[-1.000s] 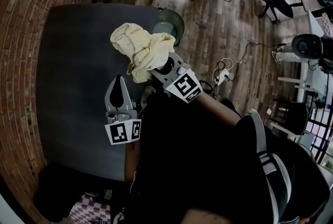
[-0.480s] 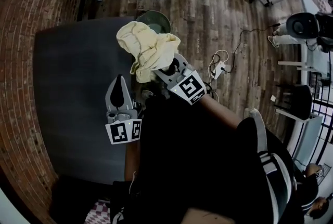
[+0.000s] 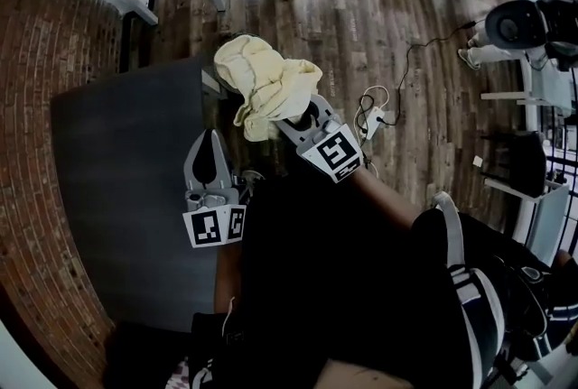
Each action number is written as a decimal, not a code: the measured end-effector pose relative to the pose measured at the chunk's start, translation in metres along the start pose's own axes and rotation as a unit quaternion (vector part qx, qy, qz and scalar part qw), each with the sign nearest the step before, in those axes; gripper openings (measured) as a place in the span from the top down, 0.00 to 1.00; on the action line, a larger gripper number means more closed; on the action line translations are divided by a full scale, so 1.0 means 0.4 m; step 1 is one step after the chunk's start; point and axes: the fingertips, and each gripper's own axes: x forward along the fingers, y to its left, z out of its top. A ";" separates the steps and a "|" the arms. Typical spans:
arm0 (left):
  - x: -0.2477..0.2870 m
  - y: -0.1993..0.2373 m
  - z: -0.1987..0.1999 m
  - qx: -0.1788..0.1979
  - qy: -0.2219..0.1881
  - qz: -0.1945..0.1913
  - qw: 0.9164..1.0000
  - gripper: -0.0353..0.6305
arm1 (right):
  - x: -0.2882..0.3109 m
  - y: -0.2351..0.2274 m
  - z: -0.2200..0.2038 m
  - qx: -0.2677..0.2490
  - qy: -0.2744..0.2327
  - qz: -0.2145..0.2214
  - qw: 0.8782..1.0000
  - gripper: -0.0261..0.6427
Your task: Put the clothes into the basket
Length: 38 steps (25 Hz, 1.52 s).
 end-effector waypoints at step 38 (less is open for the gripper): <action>0.370 0.186 -0.061 -0.029 0.044 0.014 0.999 0.94 | 0.371 -0.277 -0.122 0.043 0.097 0.001 0.994 0.73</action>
